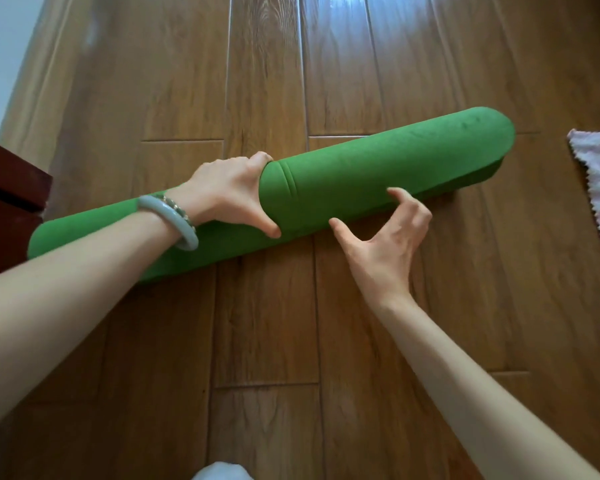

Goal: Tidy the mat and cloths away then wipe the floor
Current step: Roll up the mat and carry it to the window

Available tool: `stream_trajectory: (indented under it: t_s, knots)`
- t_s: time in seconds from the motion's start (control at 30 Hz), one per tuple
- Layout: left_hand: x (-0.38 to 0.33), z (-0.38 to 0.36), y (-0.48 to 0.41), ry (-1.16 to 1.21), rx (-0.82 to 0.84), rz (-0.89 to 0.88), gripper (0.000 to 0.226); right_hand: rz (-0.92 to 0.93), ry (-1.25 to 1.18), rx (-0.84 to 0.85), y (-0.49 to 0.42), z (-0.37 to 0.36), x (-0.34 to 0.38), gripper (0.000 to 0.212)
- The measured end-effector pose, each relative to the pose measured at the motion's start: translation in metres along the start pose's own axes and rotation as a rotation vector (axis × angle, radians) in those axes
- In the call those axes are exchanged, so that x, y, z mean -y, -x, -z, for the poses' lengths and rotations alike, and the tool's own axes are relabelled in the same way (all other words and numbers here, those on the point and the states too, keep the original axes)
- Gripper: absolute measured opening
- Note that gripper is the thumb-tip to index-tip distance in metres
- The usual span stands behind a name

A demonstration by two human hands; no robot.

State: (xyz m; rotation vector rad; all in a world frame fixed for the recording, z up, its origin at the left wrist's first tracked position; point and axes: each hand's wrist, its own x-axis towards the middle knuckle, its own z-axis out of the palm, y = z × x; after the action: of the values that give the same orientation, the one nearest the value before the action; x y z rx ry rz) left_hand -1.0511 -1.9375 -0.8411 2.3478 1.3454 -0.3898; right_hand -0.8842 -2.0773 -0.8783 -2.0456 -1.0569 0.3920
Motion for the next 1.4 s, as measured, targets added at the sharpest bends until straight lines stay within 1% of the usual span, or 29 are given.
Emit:
stream_trajectory:
  t_s: [0.07, 0.1, 0.13, 0.17, 0.2, 0.27, 0.3, 0.37, 0.43, 0.53, 0.6, 0.67, 0.8, 0.9, 0.93, 1.03, 1.1, 1.17, 1.23, 1.27, 1.33, 1.4]
  knots:
    - [-0.002, 0.005, -0.001, 0.043, 0.036, 0.022, 0.105, -0.410, -0.225, 0.068, 0.007, 0.000, -0.003, 0.088]
    - [-0.003, 0.006, 0.000, 0.091, 0.064, 0.041, 0.102, -0.630, -0.354, 0.136, 0.008, -0.001, -0.002, 0.100]
    - [-0.003, 0.005, 0.003, 0.162, 0.110, 0.068, 0.098, -0.800, -0.491, 0.213, 0.009, -0.004, -0.002, 0.113]
    - [-0.002, 0.002, 0.006, 0.250, 0.168, 0.094, 0.094, -0.892, -0.621, 0.271, 0.010, -0.007, -0.001, 0.123]
    - [-0.001, -0.004, 0.011, 0.346, 0.230, 0.116, 0.093, -0.928, -0.739, 0.302, 0.009, -0.010, 0.000, 0.127]
    - [0.002, -0.018, 0.024, 0.525, 0.321, 0.148, 0.093, -0.931, -0.929, 0.320, 0.007, -0.020, 0.005, 0.124]
    - [0.002, -0.025, 0.029, 0.585, 0.339, 0.160, 0.094, -0.930, -0.981, 0.329, 0.007, -0.024, 0.010, 0.124]
    - [-0.001, -0.031, 0.033, 0.652, 0.335, 0.172, 0.098, -0.947, -0.988, 0.353, 0.006, -0.031, 0.017, 0.128]
    - [-0.003, -0.031, 0.032, 0.654, 0.358, 0.186, 0.112, -0.985, -0.938, 0.374, 0.005, -0.034, 0.019, 0.126]
    - [0.013, -0.026, 0.038, 0.716, 0.524, 0.196, 0.136, -0.990, -0.960, 0.444, 0.007, -0.032, 0.015, 0.111]
    - [0.024, -0.029, 0.046, 0.765, 0.595, 0.221, 0.140, -0.980, -1.003, 0.472, 0.010, -0.028, 0.012, 0.092]
    - [0.029, -0.035, 0.052, 0.774, 0.591, 0.210, 0.132, -0.967, -1.046, 0.484, 0.013, -0.024, 0.005, 0.074]
    - [0.028, -0.034, 0.055, 0.763, 0.554, 0.177, 0.104, -0.982, -1.172, 0.460, 0.014, -0.013, 0.000, 0.060]
    - [0.029, -0.011, 0.064, 0.743, 0.551, 0.172, 0.092, -0.978, -1.156, 0.456, 0.014, 0.000, 0.017, 0.034]
    - [0.028, 0.004, 0.069, 0.731, 0.552, 0.171, 0.089, -0.976, -1.156, 0.455, 0.012, 0.008, 0.029, 0.031]
    - [0.020, 0.073, 0.089, 0.714, 0.566, 0.155, 0.084, -0.966, -1.180, 0.450, 0.002, 0.048, 0.081, 0.039]
    - [0.010, 0.134, 0.108, 0.699, 0.575, 0.136, 0.081, -0.956, -1.199, 0.471, -0.008, 0.086, 0.129, 0.038]
    - [-0.002, 0.195, 0.130, 0.688, 0.583, 0.114, 0.083, -0.935, -1.212, 0.486, -0.017, 0.129, 0.177, 0.031]
    - [-0.016, 0.259, 0.155, 0.695, 0.582, 0.101, 0.091, -0.913, -1.214, 0.487, -0.028, 0.177, 0.230, 0.028]
    - [-0.024, 0.291, 0.167, 0.701, 0.576, 0.091, 0.095, -0.901, -1.206, 0.483, -0.033, 0.202, 0.258, 0.031]
    - [-0.044, 0.352, 0.194, 0.700, 0.557, 0.059, 0.103, -0.884, -1.187, 0.473, -0.041, 0.253, 0.313, 0.045]
    - [-0.063, 0.410, 0.222, 0.704, 0.564, 0.016, 0.105, -0.883, -1.175, 0.468, -0.047, 0.305, 0.365, 0.054]
